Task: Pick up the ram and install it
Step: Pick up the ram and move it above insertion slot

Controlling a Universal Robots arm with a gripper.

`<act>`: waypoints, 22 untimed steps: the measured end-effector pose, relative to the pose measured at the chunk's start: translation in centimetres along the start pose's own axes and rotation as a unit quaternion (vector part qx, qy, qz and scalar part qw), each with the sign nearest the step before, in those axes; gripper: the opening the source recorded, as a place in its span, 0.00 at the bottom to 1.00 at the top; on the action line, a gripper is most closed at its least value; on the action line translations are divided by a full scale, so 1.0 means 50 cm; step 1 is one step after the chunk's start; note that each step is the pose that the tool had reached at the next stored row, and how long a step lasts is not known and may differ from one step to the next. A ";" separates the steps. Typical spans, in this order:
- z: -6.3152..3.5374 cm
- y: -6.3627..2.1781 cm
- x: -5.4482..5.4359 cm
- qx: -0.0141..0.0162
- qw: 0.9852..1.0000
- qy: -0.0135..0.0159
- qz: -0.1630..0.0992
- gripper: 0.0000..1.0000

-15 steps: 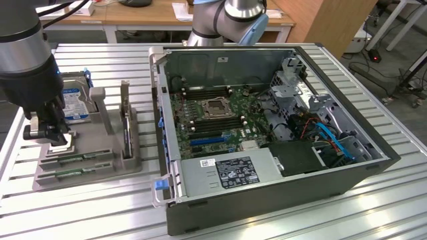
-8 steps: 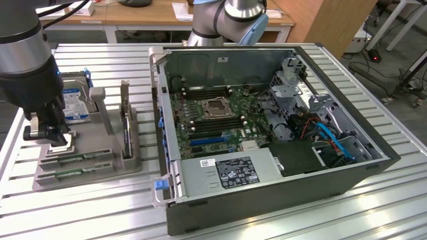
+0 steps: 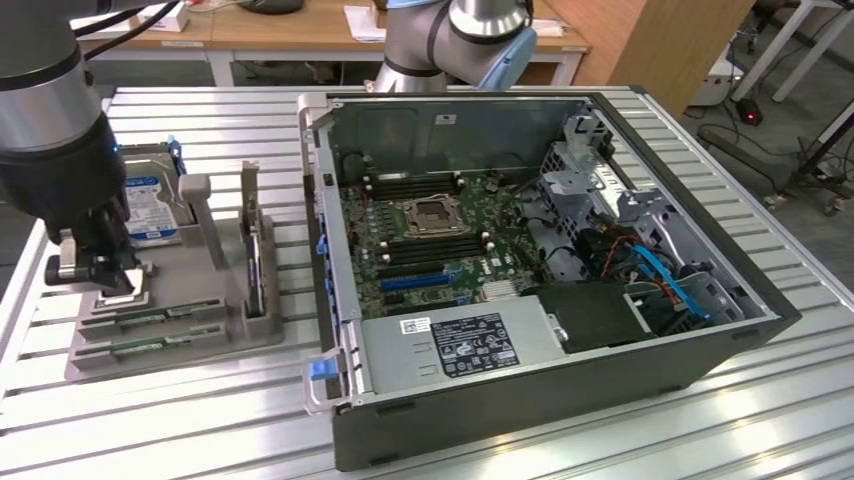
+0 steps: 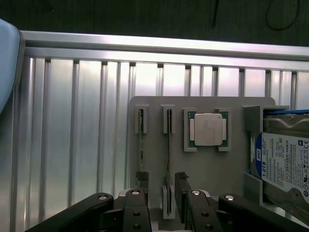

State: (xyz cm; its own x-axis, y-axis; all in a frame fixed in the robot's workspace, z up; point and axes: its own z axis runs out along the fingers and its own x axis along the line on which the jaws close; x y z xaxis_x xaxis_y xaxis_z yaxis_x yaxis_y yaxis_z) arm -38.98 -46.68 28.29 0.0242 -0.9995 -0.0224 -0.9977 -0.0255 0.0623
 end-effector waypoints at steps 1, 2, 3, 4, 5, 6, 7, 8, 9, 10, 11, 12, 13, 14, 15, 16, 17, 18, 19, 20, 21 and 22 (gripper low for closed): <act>0.000 0.000 0.001 0.000 1.000 0.000 0.000 0.35; 0.000 0.000 0.002 0.000 1.000 0.000 0.000 0.35; 0.000 0.000 0.003 0.000 1.000 0.000 0.000 0.35; 0.000 0.000 0.003 0.000 1.000 0.000 0.000 0.35; 0.000 0.000 0.004 0.000 1.000 0.000 0.000 0.35; 0.000 0.000 0.005 0.000 1.000 0.000 0.000 0.35; 0.000 0.000 0.005 0.000 1.000 0.000 0.000 0.35; 0.000 0.000 0.006 0.000 1.000 0.000 0.000 0.35; 0.000 0.000 0.007 0.000 1.000 0.000 0.000 0.35; 0.000 0.000 0.007 0.000 1.000 0.000 0.000 0.35; 0.000 0.000 0.008 0.000 1.000 0.000 0.000 0.35; 0.000 0.000 0.008 0.000 1.000 0.000 0.000 0.35; 0.000 0.000 0.008 0.000 1.000 0.000 0.000 0.35; 0.000 0.000 0.009 0.000 1.000 0.000 0.000 0.35; 0.000 0.000 0.009 0.000 1.000 0.000 0.000 0.35; 0.000 0.000 0.010 0.000 1.000 0.000 0.000 0.35; 0.000 0.000 0.010 0.000 1.000 0.000 0.000 0.35; 0.001 0.000 0.011 0.000 1.000 0.000 0.000 0.35; 0.001 0.000 0.012 0.000 1.000 0.000 0.000 0.35; 0.001 0.000 0.013 0.000 1.000 0.000 0.000 0.35; 0.002 0.000 0.013 0.000 1.000 0.000 0.000 0.35; 0.002 0.000 0.013 0.000 1.000 0.000 0.000 0.35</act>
State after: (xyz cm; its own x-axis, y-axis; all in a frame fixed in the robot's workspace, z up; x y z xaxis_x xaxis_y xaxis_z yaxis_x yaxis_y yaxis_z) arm -38.98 -47.34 28.20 0.0242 -0.9995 -0.0225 -0.9977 -0.0255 0.0622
